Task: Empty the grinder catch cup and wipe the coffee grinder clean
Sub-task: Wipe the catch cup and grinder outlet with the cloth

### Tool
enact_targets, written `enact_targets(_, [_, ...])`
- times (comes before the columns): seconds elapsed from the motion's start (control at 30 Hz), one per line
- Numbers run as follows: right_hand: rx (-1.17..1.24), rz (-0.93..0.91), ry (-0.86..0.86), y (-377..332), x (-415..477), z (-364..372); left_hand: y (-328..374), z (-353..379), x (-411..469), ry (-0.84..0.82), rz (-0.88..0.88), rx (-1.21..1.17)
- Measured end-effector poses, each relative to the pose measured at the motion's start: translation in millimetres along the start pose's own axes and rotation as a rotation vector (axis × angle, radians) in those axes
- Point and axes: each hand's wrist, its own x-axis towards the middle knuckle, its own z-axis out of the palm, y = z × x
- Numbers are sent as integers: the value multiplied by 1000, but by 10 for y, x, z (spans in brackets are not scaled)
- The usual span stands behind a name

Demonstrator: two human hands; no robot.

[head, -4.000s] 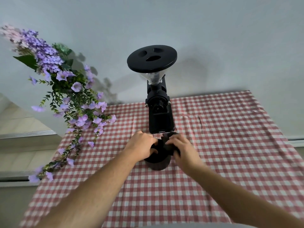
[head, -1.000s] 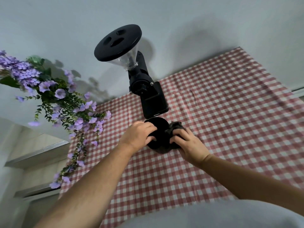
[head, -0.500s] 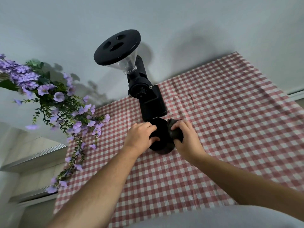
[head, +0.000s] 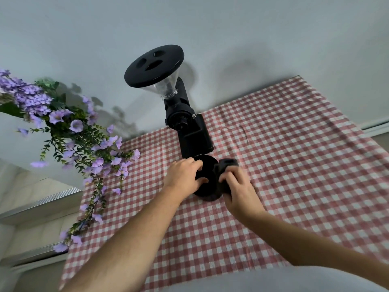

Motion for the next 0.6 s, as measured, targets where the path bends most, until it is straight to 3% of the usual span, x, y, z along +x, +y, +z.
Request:
enact_targets(0.17, [-161,6,-140,112,-186,77,19,-10,13,-21,-10,-14])
enact_targets(0.3, [18,60,-10,32,28,-22,-20,13,-33,-46,-13,-94])
enact_targets(0.4, [-2,-43,39,-5,191,-66,-70,-1,-49,-68,-16,-114])
enact_targets(0.5, [-112,-72,-151,92,29,80,-52,-12,-50,-89,-65,-106])
enact_targets(0.6, [-26,80,-262,185,-155,167,-11,-7,-32,-107,-100,-97])
